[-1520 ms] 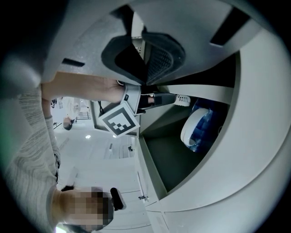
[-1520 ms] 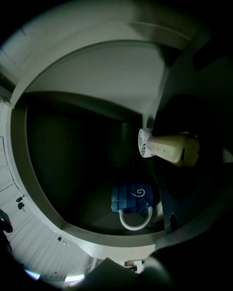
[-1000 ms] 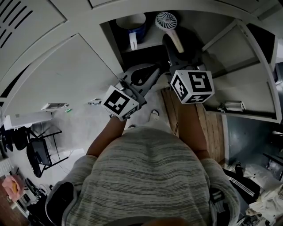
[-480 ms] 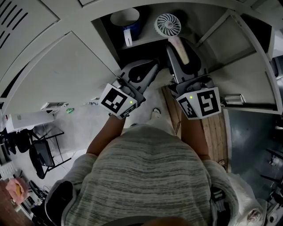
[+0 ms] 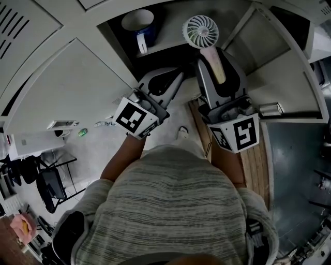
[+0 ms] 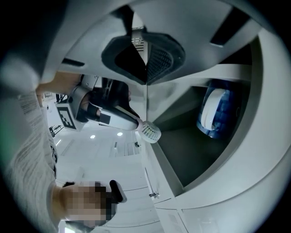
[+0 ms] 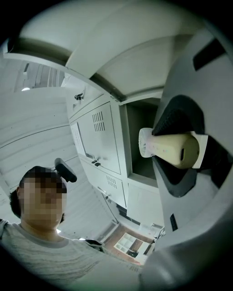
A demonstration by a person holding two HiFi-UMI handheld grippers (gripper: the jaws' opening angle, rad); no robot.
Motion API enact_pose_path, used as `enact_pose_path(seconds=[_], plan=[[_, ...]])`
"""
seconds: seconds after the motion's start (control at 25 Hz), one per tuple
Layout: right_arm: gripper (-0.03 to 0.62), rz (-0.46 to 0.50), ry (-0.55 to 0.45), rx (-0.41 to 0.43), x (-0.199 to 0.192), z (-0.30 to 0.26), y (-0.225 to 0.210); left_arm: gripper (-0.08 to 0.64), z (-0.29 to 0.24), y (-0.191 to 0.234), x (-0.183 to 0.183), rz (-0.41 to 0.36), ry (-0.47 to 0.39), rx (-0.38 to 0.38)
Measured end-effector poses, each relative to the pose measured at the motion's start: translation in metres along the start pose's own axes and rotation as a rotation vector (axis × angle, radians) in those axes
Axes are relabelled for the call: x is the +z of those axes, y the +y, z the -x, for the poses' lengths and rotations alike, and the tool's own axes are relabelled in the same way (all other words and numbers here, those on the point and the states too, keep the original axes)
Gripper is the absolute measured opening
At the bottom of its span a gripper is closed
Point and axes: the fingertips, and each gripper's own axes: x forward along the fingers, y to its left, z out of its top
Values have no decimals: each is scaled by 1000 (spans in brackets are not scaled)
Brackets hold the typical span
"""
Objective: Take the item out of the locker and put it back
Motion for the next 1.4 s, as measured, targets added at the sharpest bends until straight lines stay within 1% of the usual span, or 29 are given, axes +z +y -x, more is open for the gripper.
enact_pose_path(seconds=[0.24,0.56,0.84,0.96,1.12,1.28,1.4], plan=[[146,33,-54,17,14,6,3,8,-2,-5,4,-9,-7,-4],[146,37,-60,37,19,8,5,8,-3,-9,5,-15,-7,7],[146,22,-44,59,14,4,4,8,-2,-8,-1,-20,16,17],[146,13,-14,65,4,-1,3,8,-2,-6,-4,-26,24,24],[146,-11,54,50,-14,-11,-3,8,-2,-1,-4,-22,10,46],[146,-32,132,30,-34,-25,-12,8,3,4,-13,-29,49,56],[146,-41,184,17,-49,-35,-18,8,5,9,-15,-26,48,67]])
